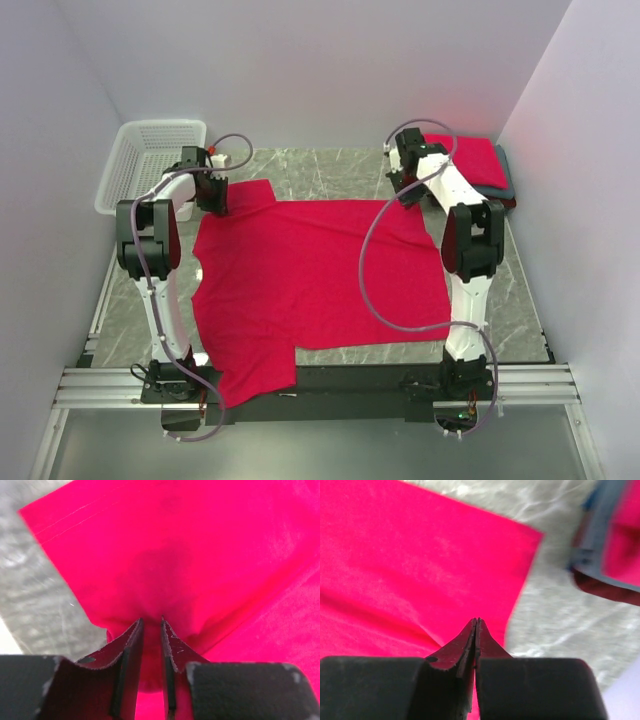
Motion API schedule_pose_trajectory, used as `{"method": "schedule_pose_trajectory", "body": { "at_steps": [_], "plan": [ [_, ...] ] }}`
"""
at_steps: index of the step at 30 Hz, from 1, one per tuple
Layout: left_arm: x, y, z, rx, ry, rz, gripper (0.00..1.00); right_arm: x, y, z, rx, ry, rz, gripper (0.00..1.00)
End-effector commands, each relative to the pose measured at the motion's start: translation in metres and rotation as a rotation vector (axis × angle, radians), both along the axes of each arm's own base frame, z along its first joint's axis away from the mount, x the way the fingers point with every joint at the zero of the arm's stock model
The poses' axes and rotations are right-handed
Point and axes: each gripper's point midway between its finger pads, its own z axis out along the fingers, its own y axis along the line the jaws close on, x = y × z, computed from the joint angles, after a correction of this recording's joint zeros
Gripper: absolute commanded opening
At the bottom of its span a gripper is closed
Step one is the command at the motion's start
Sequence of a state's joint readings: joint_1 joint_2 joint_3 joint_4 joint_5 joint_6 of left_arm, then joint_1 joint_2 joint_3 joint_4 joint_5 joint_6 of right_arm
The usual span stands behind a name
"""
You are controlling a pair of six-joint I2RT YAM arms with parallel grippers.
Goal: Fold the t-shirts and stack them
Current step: Flatten the tshirt out
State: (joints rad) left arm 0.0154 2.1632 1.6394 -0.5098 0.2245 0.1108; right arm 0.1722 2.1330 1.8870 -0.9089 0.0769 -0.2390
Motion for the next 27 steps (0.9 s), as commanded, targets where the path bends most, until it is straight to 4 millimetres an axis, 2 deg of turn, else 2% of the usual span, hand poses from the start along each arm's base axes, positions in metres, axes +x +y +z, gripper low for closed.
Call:
{"method": "schedule_pose_trajectory", "body": {
  "at_steps": [1, 5, 9, 11, 12, 14, 15, 16, 17, 18, 19, 23, 24, 25, 27],
  "plan": [
    [-0.016, -0.009, 0.012, -0.054, 0.016, -0.009, 0.26, -0.009, 0.009, -0.025, 0.053, 0.098, -0.025, 0.01],
    [-0.021, -0.006, 0.006, -0.033, 0.031, 0.013, 0.27, -0.014, 0.006, -0.050, 0.030, 0.148, -0.033, 0.00],
    [-0.009, -0.001, 0.014, -0.009, -0.032, 0.030, 0.28, -0.015, -0.003, -0.073, -0.023, 0.176, -0.036, 0.00],
    [-0.003, -0.001, 0.014, -0.010, -0.027, 0.033, 0.27, -0.016, -0.006, -0.078, -0.037, 0.187, -0.035, 0.00],
    [0.009, -0.001, 0.015, -0.015, -0.035, 0.035, 0.27, -0.013, -0.008, -0.078, -0.043, 0.176, -0.041, 0.00],
    [0.016, -0.001, 0.011, -0.012, -0.025, 0.037, 0.27, -0.010, -0.012, -0.077, -0.064, 0.168, -0.044, 0.00],
    [0.019, 0.000, -0.004, -0.001, 0.005, 0.037, 0.27, -0.010, -0.012, -0.076, -0.067, 0.171, -0.045, 0.00],
    [0.031, -0.001, 0.003, 0.005, -0.012, 0.034, 0.27, -0.006, -0.012, -0.074, -0.071, 0.161, -0.047, 0.00],
    [0.035, 0.000, -0.001, 0.011, -0.003, 0.036, 0.27, -0.005, -0.014, -0.076, -0.080, 0.164, -0.048, 0.00],
    [0.038, 0.001, -0.019, 0.016, 0.027, 0.040, 0.26, -0.004, -0.015, -0.075, -0.086, 0.161, -0.048, 0.00],
    [0.053, 0.001, -0.011, 0.021, -0.007, 0.044, 0.25, 0.000, -0.016, -0.073, -0.093, 0.150, -0.049, 0.00],
    [0.079, 0.007, -0.017, 0.043, -0.036, 0.062, 0.21, 0.012, -0.020, -0.074, -0.120, 0.134, -0.049, 0.00],
    [0.082, 0.007, -0.027, 0.048, -0.025, 0.056, 0.21, 0.015, -0.020, -0.074, -0.129, 0.133, -0.047, 0.00],
    [0.096, 0.010, -0.015, 0.057, -0.067, 0.063, 0.21, 0.024, -0.019, -0.067, -0.133, 0.105, -0.047, 0.00],
    [0.110, 0.012, -0.014, 0.071, -0.095, 0.063, 0.20, 0.030, -0.021, -0.074, -0.152, 0.108, -0.045, 0.00]
  ]
}}
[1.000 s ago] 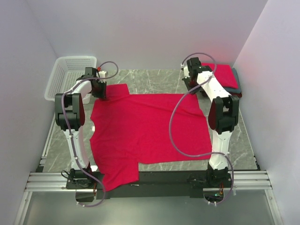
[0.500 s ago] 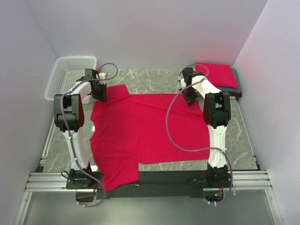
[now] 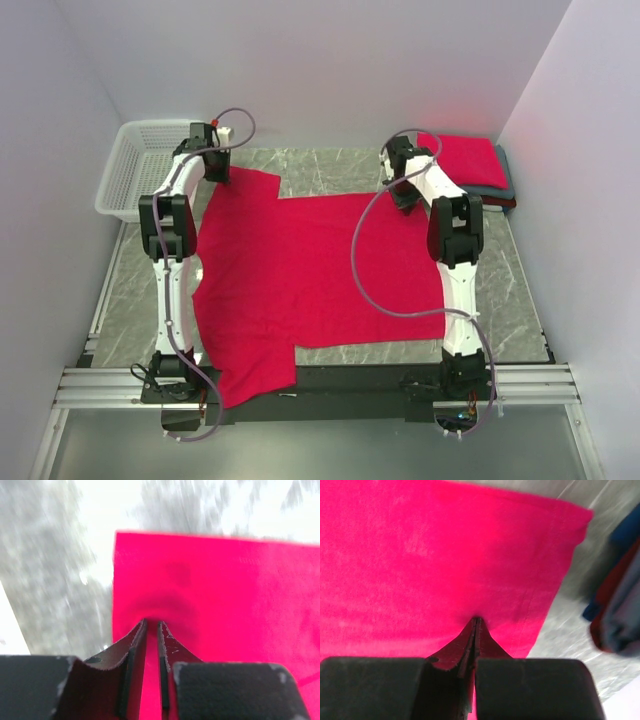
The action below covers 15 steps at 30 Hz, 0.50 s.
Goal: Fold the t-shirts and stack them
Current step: Flatten the tshirt out
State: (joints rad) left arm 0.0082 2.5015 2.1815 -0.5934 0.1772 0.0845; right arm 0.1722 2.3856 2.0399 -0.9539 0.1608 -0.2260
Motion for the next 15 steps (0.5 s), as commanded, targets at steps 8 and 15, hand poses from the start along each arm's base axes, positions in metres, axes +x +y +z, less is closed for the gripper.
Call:
{"method": "schedule_pose_trajectory", "body": {
  "at_steps": [8, 15],
  "plan": [
    [0.047, -0.011, 0.046, 0.049, -0.196, -0.012, 0.31, 0.059, -0.015, 0.017, -0.133, -0.185, -0.023, 0.00],
    [0.023, -0.020, 0.152, 0.005, -0.324, -0.032, 0.42, 0.050, 0.006, 0.114, 0.027, -0.354, -0.018, 0.12]
  ]
}}
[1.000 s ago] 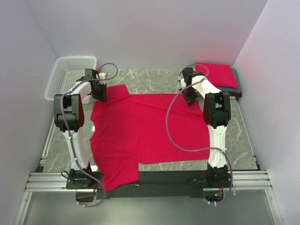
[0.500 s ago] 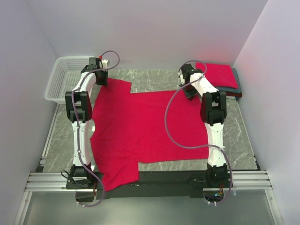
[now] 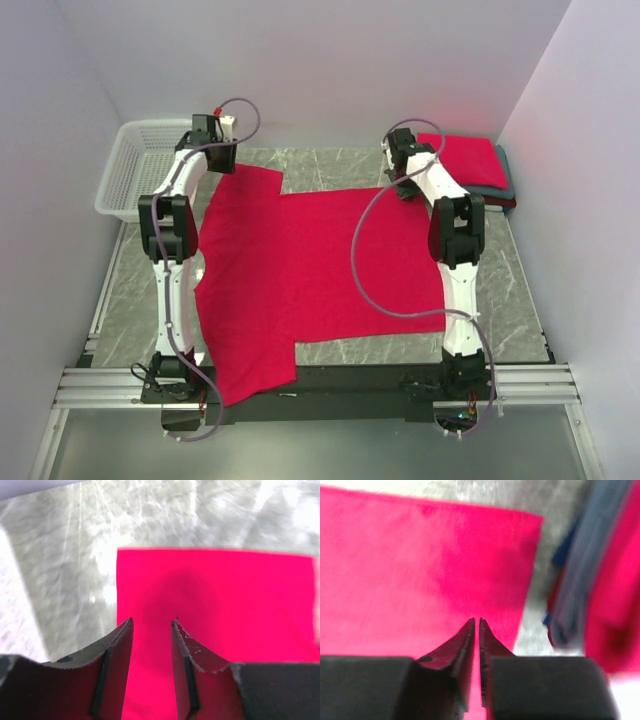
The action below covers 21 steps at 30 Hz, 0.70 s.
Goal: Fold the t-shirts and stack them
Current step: Flatten the tshirt out
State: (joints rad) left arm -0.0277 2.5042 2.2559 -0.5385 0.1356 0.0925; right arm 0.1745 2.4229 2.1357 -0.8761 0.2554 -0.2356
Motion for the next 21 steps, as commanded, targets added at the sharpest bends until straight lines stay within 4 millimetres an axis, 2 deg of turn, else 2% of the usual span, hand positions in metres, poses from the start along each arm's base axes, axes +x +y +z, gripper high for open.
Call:
{"method": "schedule_pose_trajectory", "body": {
  "at_steps": [1, 2, 3, 5, 6, 8, 9, 10, 12, 16, 20, 21],
  "plan": [
    [-0.014, -0.012, 0.121, -0.054, -0.178, -0.047, 0.41, -0.001, 0.017, 0.098, 0.102, -0.195, 0.020, 0.16],
    [-0.026, -0.015, 0.118, -0.062, -0.145, -0.055, 0.41, -0.009, 0.017, 0.114, 0.120, -0.207, 0.027, 0.18],
    [-0.042, -0.018, 0.116, -0.068, -0.114, -0.062, 0.41, -0.015, 0.020, 0.115, 0.142, -0.193, 0.042, 0.19],
    [-0.062, -0.024, 0.105, -0.095, -0.065, -0.084, 0.41, -0.030, 0.022, 0.111, 0.152, -0.147, 0.058, 0.19],
    [-0.078, -0.025, 0.092, -0.102, -0.023, -0.081, 0.40, -0.043, 0.024, 0.101, 0.160, -0.091, 0.071, 0.19],
    [-0.092, -0.026, 0.078, -0.108, 0.019, -0.084, 0.39, -0.056, 0.023, 0.090, 0.161, -0.031, 0.086, 0.19],
    [-0.104, -0.025, 0.063, -0.105, 0.061, -0.081, 0.38, -0.062, 0.024, 0.084, 0.164, -0.004, 0.094, 0.19],
    [-0.109, -0.024, 0.056, -0.105, 0.078, -0.078, 0.37, -0.073, 0.023, 0.070, 0.166, 0.045, 0.098, 0.19],
    [-0.121, -0.022, 0.036, -0.097, 0.128, -0.070, 0.36, -0.083, 0.023, 0.054, 0.166, 0.084, 0.108, 0.19],
    [-0.121, -0.017, 0.014, -0.074, 0.153, -0.051, 0.37, -0.085, 0.023, 0.030, 0.168, 0.117, 0.096, 0.19],
    [-0.105, -0.015, 0.004, -0.073, 0.153, -0.024, 0.37, -0.079, 0.022, 0.013, 0.155, 0.135, 0.081, 0.19],
    [-0.096, -0.014, 0.000, -0.068, 0.149, -0.016, 0.37, -0.076, 0.022, 0.012, 0.153, 0.132, 0.080, 0.19]
  ]
}}
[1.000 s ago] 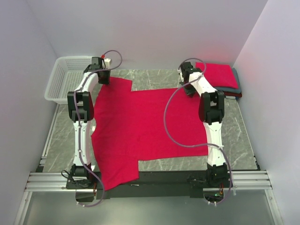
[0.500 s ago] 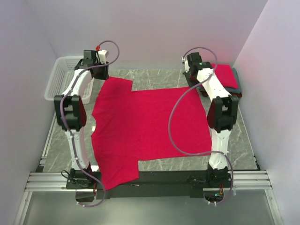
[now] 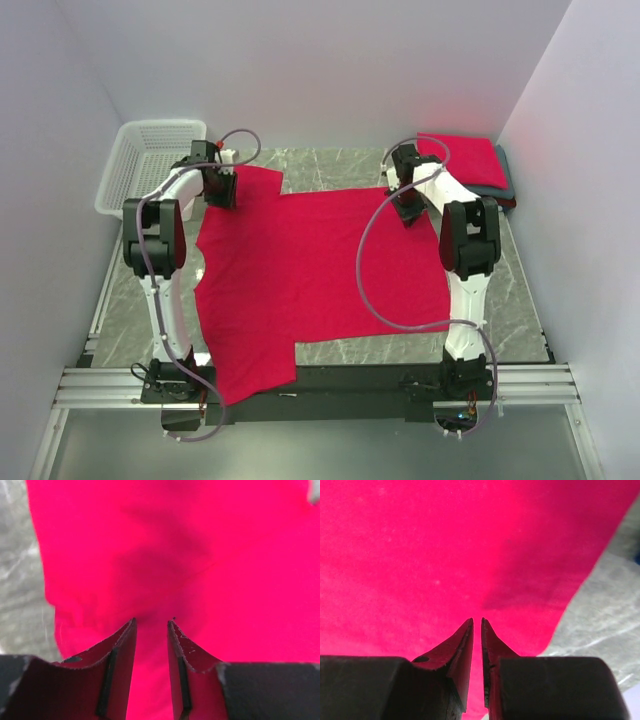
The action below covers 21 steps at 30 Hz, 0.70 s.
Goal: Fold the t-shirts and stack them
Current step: Flatten the tshirt out
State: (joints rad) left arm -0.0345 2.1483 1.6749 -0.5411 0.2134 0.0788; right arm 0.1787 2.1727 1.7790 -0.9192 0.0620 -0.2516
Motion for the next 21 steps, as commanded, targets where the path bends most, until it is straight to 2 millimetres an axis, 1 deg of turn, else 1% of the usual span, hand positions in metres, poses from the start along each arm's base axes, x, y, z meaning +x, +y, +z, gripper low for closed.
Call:
{"method": "schedule_pose_trajectory", "body": {
  "at_steps": [1, 2, 3, 4, 5, 6, 7, 8, 9, 10, 11, 12, 13, 14, 15, 16, 17, 18, 19, 20, 21],
  "plan": [
    [0.035, 0.001, 0.016, 0.000, -0.082, 0.037, 0.36, 0.016, 0.003, 0.005, 0.000, -0.047, -0.003, 0.18],
    [0.039, 0.002, 0.012, 0.006, -0.080, 0.042, 0.36, 0.016, 0.002, -0.002, -0.010, -0.038, -0.002, 0.18],
    [0.047, 0.003, 0.003, 0.012, -0.076, 0.047, 0.36, 0.020, -0.001, -0.003, -0.027, -0.044, -0.007, 0.18],
    [0.050, 0.005, -0.003, 0.027, -0.067, 0.051, 0.36, 0.021, -0.003, -0.006, -0.040, -0.041, -0.008, 0.18],
    [0.056, 0.007, -0.014, 0.041, -0.049, 0.050, 0.35, 0.022, -0.005, -0.013, -0.052, -0.029, -0.010, 0.18],
    [0.058, 0.008, -0.020, 0.048, -0.039, 0.049, 0.35, 0.027, -0.008, -0.013, -0.073, -0.039, -0.013, 0.18],
    [0.061, 0.010, -0.025, 0.061, -0.036, 0.053, 0.35, 0.028, -0.010, -0.020, -0.087, -0.028, -0.015, 0.18],
    [0.066, 0.011, -0.033, 0.069, -0.030, 0.051, 0.35, 0.032, -0.011, -0.023, -0.097, -0.037, -0.020, 0.17],
    [0.070, 0.013, -0.036, 0.076, -0.030, 0.053, 0.35, 0.039, -0.012, -0.020, -0.113, -0.055, -0.027, 0.17],
    [0.072, 0.014, -0.039, 0.087, -0.028, 0.054, 0.35, 0.044, -0.017, -0.022, -0.123, -0.066, -0.045, 0.17],
    [0.080, 0.015, -0.041, 0.090, -0.037, 0.057, 0.35, 0.056, -0.018, -0.017, -0.140, -0.107, -0.051, 0.17],
    [0.082, 0.017, -0.043, 0.098, -0.034, 0.060, 0.35, 0.062, -0.022, -0.015, -0.163, -0.122, -0.060, 0.17],
    [0.085, 0.017, -0.043, 0.101, -0.038, 0.061, 0.35, 0.065, -0.023, -0.023, -0.176, -0.112, -0.060, 0.17],
    [0.091, 0.019, -0.042, 0.107, -0.049, 0.066, 0.36, 0.068, -0.024, -0.024, -0.184, -0.108, -0.058, 0.17],
    [0.093, 0.018, -0.039, 0.105, -0.058, 0.065, 0.37, 0.079, -0.024, -0.017, -0.186, -0.136, -0.059, 0.17],
    [0.095, 0.018, -0.037, 0.102, -0.066, 0.062, 0.39, 0.082, -0.027, -0.023, -0.209, -0.132, -0.061, 0.17],
    [0.095, 0.015, -0.031, 0.088, -0.075, 0.055, 0.43, 0.089, -0.027, -0.018, -0.214, -0.157, -0.064, 0.17],
    [0.095, 0.013, -0.025, 0.077, -0.085, 0.047, 0.45, 0.093, -0.028, -0.016, -0.217, -0.170, -0.064, 0.18],
    [0.095, 0.010, -0.019, 0.070, -0.095, 0.036, 0.48, 0.095, -0.025, -0.010, -0.197, -0.183, -0.060, 0.19],
    [0.094, 0.005, -0.002, 0.047, -0.118, 0.016, 0.50, 0.096, -0.021, -0.002, -0.176, -0.187, -0.058, 0.21],
    [0.094, 0.004, 0.008, 0.040, -0.132, 0.006, 0.51, 0.095, -0.016, 0.016, -0.148, -0.214, -0.062, 0.25]
  ]
}}
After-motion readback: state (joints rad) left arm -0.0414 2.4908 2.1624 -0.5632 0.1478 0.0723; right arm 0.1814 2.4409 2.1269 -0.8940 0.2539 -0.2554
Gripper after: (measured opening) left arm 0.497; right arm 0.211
